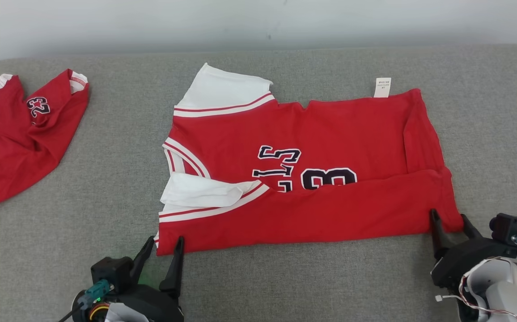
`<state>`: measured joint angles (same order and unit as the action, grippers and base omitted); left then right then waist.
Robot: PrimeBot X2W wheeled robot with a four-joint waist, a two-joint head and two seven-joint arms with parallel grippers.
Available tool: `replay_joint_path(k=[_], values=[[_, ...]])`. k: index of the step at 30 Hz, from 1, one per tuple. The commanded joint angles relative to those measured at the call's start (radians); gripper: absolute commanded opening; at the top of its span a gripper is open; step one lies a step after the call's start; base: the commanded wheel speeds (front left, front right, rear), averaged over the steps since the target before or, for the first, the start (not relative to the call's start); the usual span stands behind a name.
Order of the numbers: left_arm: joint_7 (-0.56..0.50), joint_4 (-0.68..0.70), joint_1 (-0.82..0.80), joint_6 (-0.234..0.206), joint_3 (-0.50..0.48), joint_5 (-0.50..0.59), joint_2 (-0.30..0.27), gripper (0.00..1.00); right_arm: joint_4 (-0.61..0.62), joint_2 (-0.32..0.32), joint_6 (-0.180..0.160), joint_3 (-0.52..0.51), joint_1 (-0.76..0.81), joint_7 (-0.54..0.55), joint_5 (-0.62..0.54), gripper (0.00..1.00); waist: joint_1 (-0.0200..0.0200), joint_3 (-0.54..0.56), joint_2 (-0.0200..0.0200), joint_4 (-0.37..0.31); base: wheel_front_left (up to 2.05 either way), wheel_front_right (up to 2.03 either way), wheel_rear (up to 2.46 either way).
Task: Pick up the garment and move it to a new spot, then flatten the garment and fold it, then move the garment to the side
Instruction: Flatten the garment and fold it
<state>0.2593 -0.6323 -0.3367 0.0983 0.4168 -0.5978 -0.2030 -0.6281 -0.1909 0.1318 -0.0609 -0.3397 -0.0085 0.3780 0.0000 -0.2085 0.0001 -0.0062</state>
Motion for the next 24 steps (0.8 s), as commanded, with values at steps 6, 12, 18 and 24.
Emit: replay_joint_path(k=[6, 12, 18, 24], values=[[-0.003, -0.057, -0.032, 0.012, 0.01, -0.005, 0.013, 0.0, -0.073, 0.024, -0.002, 0.033, -0.046, -0.028, 0.002, 0.0, 0.0, -0.001, -0.0001, -0.004, 0.0, 0.0, 0.0], [0.004, -0.071, -0.014, 0.012, -0.017, -0.01, 0.0, 0.0, -0.085, 0.028, -0.002, 0.063, -0.034, -0.07, 0.047, 0.0, 0.0, 0.041, -0.0001, 0.01, 0.0, 0.0, 0.0], [0.006, -0.023, 0.067, 0.003, -0.061, 0.0, -0.007, 0.0, -0.059, 0.025, -0.002, 0.094, 0.029, -0.085, 0.099, 0.0, 0.0, 0.094, -0.0001, 0.026, 0.0, 0.0, 0.0], [0.006, 0.061, 0.198, -0.011, -0.082, 0.03, 0.008, 0.0, 0.007, 0.0, -0.002, 0.106, 0.141, -0.075, 0.144, 0.0, 0.0, 0.143, -0.0001, 0.049, 0.0, 0.0, 0.0]])
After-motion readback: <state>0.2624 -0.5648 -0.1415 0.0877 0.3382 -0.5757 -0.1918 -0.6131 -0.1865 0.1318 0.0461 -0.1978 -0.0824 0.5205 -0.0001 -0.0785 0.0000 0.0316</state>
